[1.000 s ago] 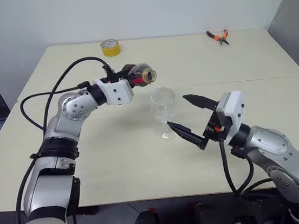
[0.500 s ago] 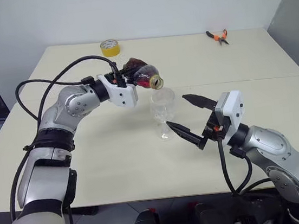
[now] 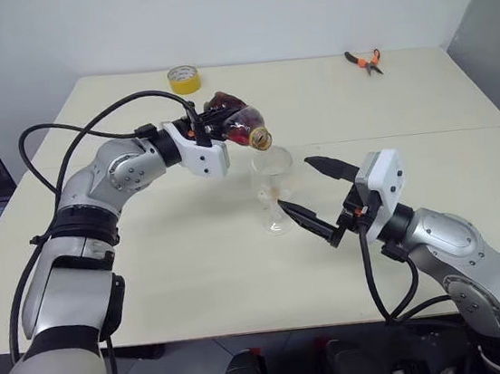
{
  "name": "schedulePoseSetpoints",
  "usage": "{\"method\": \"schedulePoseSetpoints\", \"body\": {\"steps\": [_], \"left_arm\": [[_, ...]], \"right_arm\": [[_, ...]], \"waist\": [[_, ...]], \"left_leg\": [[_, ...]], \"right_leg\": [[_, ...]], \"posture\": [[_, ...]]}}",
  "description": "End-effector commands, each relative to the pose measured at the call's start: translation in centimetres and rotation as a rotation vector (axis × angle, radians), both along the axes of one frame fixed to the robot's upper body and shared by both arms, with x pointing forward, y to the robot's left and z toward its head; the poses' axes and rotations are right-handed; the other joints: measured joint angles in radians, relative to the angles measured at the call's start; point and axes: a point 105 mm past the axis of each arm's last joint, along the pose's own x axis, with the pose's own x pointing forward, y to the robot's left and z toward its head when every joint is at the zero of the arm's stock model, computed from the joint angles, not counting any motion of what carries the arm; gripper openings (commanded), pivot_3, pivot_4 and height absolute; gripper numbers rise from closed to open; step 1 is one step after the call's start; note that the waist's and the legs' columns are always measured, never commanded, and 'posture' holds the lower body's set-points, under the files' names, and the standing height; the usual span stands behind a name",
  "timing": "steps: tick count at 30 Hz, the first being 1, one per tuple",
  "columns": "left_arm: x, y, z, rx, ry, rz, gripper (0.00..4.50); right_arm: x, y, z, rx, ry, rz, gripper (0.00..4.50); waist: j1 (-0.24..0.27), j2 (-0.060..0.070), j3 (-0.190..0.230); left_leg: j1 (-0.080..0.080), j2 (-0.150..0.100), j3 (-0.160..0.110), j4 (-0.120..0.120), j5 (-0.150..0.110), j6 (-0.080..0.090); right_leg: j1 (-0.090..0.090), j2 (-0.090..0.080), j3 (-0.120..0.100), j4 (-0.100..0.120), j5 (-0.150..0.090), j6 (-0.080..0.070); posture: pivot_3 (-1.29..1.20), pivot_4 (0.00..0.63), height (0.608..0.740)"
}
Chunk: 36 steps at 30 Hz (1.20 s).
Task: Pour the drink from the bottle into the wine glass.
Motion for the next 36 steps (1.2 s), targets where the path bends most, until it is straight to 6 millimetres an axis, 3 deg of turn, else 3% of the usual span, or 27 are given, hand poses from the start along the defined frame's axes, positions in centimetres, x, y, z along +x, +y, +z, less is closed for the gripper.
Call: {"method": "schedulePoseSetpoints", "body": {"steps": [1, 36], "left_arm": [[-0.4, -0.1, 2.6, -0.017, -0.093, -0.022, 0.67], [-0.4, 0.1, 3.8, 0.047, -0.228, -0.032, 0.67]], "right_arm": [[-0.5, 0.3, 0.7, -0.002, -0.036, 0.014, 4.5], [-0.6, 0.4, -0.2, -0.02, -0.013, 0.024, 4.5]], "waist": [[0.0, 0.0, 0.0], [-0.001, 0.0, 0.0]], "left_leg": [[0.0, 0.0, 0.0, 0.0, 0.0, 0.0], [0.0, 0.0, 0.002, 0.0, 0.0, 0.0]], "right_leg": [[0.0, 0.0, 0.0, 0.0, 0.0, 0.0], [-0.002, 0.0, 0.001, 0.002, 0.0, 0.0]], "posture": [[0.0, 0.15, 0.74], [0.0, 0.15, 0.74]]}}
